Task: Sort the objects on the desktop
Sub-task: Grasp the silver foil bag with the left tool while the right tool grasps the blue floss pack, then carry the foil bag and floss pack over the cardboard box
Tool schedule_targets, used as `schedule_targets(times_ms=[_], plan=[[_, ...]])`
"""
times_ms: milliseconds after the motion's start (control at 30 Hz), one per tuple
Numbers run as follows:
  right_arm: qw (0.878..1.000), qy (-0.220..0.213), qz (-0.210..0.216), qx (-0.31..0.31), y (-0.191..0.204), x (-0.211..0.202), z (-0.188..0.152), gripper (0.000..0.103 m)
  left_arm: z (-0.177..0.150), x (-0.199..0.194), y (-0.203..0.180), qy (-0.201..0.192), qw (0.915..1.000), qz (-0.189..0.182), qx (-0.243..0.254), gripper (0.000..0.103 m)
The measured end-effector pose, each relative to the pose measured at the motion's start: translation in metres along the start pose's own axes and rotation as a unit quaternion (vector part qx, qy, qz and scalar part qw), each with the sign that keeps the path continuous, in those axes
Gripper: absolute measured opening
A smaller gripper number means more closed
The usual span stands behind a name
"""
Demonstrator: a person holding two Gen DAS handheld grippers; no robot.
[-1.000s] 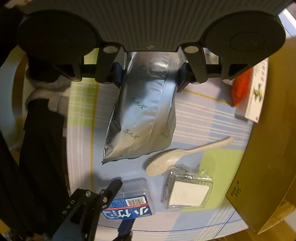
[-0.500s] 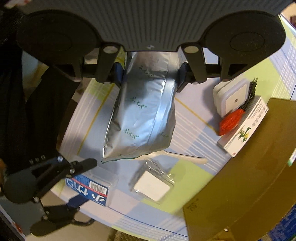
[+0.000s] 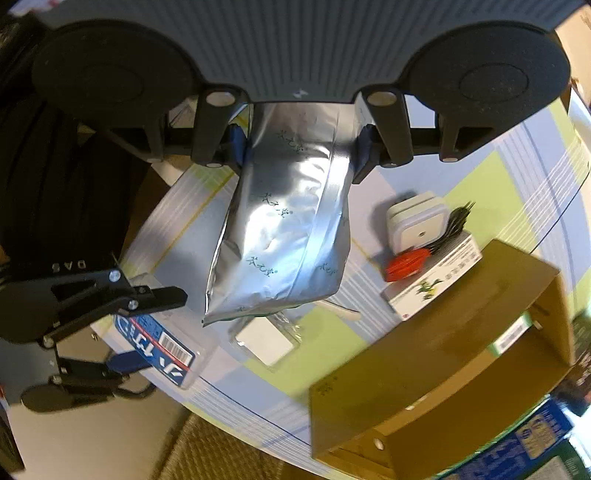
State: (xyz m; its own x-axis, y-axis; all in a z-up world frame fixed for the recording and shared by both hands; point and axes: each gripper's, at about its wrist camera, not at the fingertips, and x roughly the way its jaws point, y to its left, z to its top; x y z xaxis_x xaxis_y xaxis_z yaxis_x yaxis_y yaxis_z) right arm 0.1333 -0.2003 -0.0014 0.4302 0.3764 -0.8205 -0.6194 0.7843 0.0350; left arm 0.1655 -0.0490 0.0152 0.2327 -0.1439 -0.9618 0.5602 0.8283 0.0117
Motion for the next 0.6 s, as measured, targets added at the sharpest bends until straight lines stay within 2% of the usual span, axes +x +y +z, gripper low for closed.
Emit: schedule_targets(times_ms=[233, 467, 600], plan=[[1.0, -0.017, -0.003, 0.001, 0.013, -0.007, 0.009, 0.054, -0.008, -0.019, 0.013, -0.018, 0.9972, -0.002, -0.073, 0.05], [1.0, -0.028, -0.012, -0.001, 0.027, -0.006, 0.022, 0.054, -0.014, -0.029, 0.031, -0.033, 0.9886, -0.002, -0.147, 0.05], [0.999, -0.035, -0.02, -0.007, 0.033, -0.005, 0.027, 0.054, -0.015, -0.033, 0.037, -0.04, 0.9842, -0.001, -0.173, 0.05]])
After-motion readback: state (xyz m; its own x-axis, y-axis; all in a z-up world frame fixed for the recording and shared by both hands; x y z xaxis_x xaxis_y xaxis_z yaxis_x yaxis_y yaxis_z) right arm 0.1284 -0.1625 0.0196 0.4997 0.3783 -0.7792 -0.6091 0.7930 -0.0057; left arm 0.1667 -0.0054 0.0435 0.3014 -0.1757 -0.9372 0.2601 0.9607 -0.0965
